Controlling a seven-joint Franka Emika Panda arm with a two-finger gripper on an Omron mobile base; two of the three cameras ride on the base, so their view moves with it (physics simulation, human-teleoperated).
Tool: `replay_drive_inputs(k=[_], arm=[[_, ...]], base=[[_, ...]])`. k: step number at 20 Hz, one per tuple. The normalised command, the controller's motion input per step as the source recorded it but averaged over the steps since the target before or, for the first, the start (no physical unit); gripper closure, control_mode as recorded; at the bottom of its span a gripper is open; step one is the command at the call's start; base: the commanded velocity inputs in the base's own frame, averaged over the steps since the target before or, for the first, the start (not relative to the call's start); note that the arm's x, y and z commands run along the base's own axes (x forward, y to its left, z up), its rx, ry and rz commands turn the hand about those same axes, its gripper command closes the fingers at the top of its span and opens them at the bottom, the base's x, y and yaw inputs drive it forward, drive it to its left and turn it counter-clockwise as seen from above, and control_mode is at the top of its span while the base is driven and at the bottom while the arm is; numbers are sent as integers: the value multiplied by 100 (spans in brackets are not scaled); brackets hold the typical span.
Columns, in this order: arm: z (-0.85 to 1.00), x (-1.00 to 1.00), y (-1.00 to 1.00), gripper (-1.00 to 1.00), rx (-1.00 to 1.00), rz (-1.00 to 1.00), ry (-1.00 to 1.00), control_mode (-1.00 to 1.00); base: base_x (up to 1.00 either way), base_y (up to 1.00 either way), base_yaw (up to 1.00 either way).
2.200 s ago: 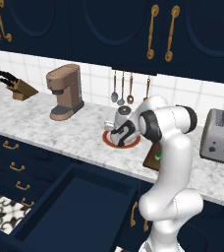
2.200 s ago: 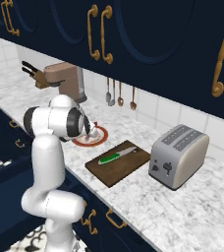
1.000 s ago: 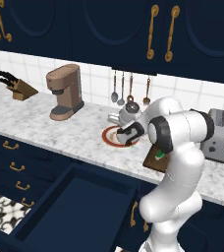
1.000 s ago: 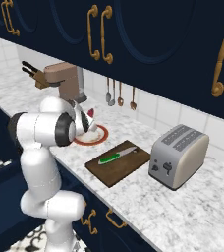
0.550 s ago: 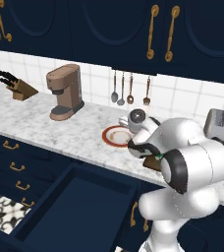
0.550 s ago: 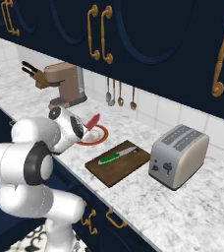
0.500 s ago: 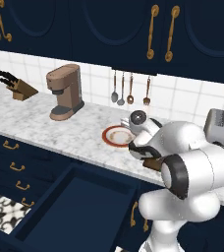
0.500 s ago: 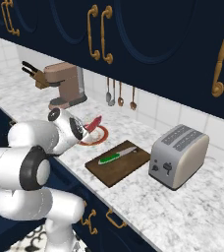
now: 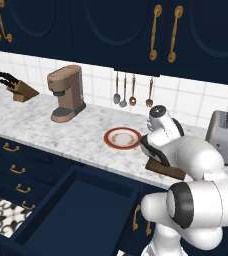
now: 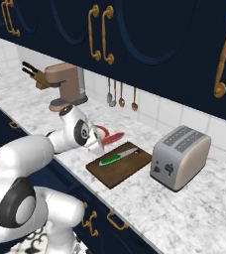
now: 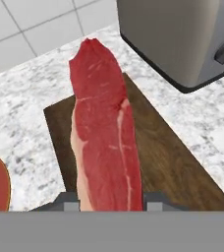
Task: Pick up the knife from the drawer and place it on the cutting board. Then place the meat from the plate to the cutting board.
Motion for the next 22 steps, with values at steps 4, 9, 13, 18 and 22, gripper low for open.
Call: replay_drive_inputs(k=[4, 9, 13, 18, 22], arm=[[-14, -13, -16, 100, 0, -1, 12, -100], [-48, 0, -6, 100, -1, 0, 8, -100], [-39, -2, -44, 100, 0, 0, 3, -100], [-38, 3, -23, 100, 0, 0, 2, -100], [-40, 1, -13, 100, 0, 0, 5, -100]], base=[[0, 0, 0], [0, 0, 0], [0, 0, 0], [0, 0, 0], [0, 0, 0]])
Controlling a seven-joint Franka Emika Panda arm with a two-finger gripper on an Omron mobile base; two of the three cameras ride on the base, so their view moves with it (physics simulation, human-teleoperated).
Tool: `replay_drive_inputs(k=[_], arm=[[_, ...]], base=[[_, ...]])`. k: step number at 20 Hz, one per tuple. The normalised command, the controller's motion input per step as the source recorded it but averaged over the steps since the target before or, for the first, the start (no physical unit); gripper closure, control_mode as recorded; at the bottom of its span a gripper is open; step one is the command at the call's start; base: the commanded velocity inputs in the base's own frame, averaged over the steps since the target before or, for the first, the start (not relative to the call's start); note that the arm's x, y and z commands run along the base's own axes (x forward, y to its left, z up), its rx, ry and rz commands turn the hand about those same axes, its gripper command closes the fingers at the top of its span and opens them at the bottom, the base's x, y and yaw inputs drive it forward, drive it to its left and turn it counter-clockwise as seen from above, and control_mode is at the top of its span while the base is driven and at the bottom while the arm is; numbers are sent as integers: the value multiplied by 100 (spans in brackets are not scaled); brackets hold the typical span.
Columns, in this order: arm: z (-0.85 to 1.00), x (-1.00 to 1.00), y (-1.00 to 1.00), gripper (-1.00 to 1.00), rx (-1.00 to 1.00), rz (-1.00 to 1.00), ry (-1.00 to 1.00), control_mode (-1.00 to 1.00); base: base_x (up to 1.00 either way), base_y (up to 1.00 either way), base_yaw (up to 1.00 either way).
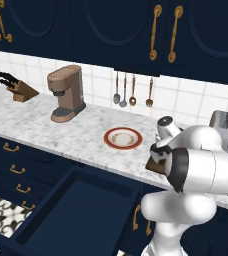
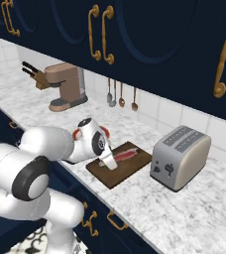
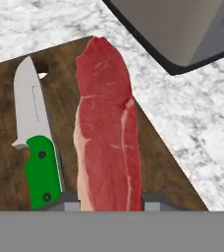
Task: Pick up the knife from the drawer and place it on the cutting board. Then place the meat from the plate to the cutting board.
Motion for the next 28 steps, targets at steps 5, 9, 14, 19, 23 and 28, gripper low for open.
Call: replay_drive_inputs(k=[5, 9, 14, 19, 23, 28], arm=[[-23, 1, -11, -100, 0, 0, 3, -100], [2, 2, 0, -100, 0, 0, 0, -100], [27, 0, 0, -100, 0, 0, 0, -100], [60, -1, 1, -100, 0, 0, -3, -100], [75, -21, 14, -100, 0, 0, -14, -100], [30, -31, 50, -100, -3, 0, -8, -100]], base=[[0, 0, 0], [0, 0, 0], [0, 0, 0], [0, 0, 0], [0, 0, 0], [0, 0, 0]])
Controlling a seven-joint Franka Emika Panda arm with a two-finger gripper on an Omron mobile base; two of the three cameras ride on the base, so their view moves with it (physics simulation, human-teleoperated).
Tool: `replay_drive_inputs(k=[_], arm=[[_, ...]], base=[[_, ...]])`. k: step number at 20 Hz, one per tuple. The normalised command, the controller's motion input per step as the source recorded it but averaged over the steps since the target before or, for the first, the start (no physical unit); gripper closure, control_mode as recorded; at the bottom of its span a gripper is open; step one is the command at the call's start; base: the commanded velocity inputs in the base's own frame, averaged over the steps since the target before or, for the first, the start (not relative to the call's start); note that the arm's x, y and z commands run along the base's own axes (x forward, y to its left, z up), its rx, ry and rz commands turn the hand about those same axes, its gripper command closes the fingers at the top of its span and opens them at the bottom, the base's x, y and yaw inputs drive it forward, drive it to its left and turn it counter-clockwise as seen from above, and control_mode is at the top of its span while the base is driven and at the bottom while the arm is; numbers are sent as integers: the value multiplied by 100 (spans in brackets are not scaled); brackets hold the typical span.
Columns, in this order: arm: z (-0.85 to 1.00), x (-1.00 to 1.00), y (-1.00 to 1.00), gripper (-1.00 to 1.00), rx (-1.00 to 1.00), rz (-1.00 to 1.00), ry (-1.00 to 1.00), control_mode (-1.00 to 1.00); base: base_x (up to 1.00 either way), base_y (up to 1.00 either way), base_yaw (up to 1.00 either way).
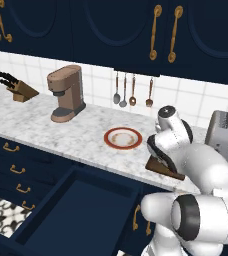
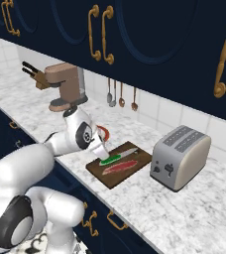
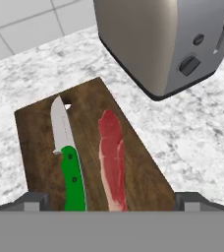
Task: Pick up the knife from the drawer and place it on the cutting board. Then place the meat from the plate to the cutting board.
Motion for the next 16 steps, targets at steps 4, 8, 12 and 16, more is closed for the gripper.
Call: replay_drive_inputs(k=[4, 8, 12, 16], arm=[[7, -6, 91, -100, -9, 0, 0, -100], [41, 0, 92, -100, -10, 0, 0, -100], [55, 0, 89, -100, -11, 0, 0, -100], [61, 0, 89, -100, -13, 0, 0, -100]], base=[[0, 0, 0], [0, 0, 0], [0, 0, 0], [0, 0, 0]])
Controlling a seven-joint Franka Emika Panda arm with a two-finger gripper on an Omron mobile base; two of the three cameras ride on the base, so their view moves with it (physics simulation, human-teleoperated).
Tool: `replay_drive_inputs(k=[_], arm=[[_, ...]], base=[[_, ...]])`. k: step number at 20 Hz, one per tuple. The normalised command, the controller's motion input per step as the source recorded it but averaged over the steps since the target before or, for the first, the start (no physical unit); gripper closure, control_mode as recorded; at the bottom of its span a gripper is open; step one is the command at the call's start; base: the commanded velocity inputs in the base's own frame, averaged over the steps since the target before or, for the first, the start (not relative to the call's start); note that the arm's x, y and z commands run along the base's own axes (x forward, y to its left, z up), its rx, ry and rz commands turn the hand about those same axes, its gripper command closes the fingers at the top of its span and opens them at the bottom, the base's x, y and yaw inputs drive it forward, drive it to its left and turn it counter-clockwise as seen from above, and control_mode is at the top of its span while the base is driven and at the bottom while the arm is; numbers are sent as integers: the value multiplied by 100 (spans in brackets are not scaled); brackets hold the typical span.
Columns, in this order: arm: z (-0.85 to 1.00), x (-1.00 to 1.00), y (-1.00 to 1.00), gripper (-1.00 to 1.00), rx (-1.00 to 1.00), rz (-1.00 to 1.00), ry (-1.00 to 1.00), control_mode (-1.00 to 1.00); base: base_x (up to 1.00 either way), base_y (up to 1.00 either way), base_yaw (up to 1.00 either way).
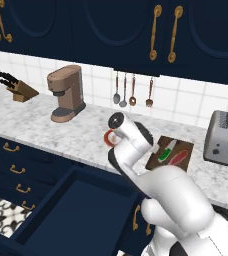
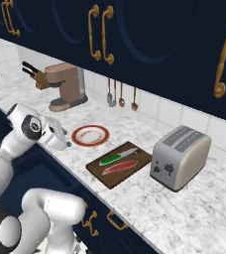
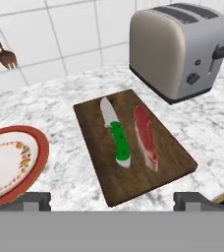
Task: Pick up the knife from the drawer and place it on the cutting board. Then place the meat from the plate to the cutting board.
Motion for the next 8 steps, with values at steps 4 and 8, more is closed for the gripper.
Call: replay_drive_inputs(k=[4, 8], arm=[[44, 0, 84, -100, -14, 0, 0, -100], [34, -12, 68, -100, -13, 0, -2, -100]], base=[[0, 0, 0], [0, 0, 0]])
